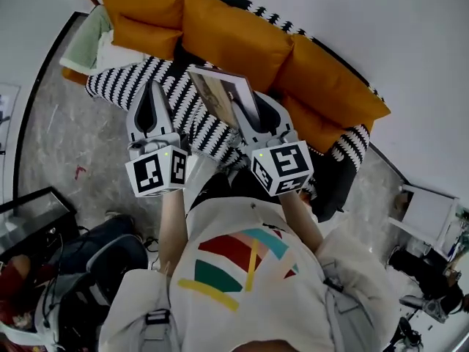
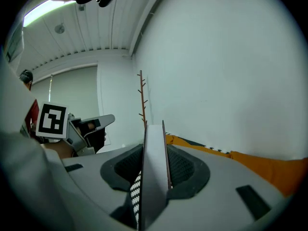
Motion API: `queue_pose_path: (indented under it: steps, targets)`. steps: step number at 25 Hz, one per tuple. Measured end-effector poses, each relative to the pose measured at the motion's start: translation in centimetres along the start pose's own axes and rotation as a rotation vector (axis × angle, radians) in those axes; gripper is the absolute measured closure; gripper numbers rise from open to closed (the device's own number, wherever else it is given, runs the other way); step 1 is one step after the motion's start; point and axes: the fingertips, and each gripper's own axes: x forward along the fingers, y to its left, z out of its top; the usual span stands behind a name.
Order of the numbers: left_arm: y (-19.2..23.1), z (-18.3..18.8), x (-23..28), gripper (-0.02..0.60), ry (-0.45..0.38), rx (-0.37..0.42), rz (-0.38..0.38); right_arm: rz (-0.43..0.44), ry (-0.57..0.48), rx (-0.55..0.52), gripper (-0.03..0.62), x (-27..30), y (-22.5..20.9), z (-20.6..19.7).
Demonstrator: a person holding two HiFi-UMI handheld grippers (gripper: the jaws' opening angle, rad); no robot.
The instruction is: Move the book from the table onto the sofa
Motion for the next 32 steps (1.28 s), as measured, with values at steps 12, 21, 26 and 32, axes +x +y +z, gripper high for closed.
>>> queue_pose_path:
  steps: [12, 21, 26, 32]
  targets:
    - [-5.2, -4.7, 2.6, 0.575, 0.119, 0.043, -0.028, -0.099, 0.132, 0.316, 0.436, 0.8, -10.1, -8.3]
    - [1.6, -6.9, 1.3, 0.574, 0.226, 0.049, 0.112, -0.154, 0.254, 0.501, 0.434, 11.1, -12.2, -18.4]
    - [3.4, -8.5, 0.7, 0.575, 0.251, 0.047, 0.173, -0.268, 0.414, 0.459, 0.361, 12.2, -15.5, -25.7]
    - [0.0, -6.2, -2.5, 0.575, 0.168, 0.058, 0.175, -0.187, 0.355, 0.355, 0.362, 8.1, -14.6, -22.7]
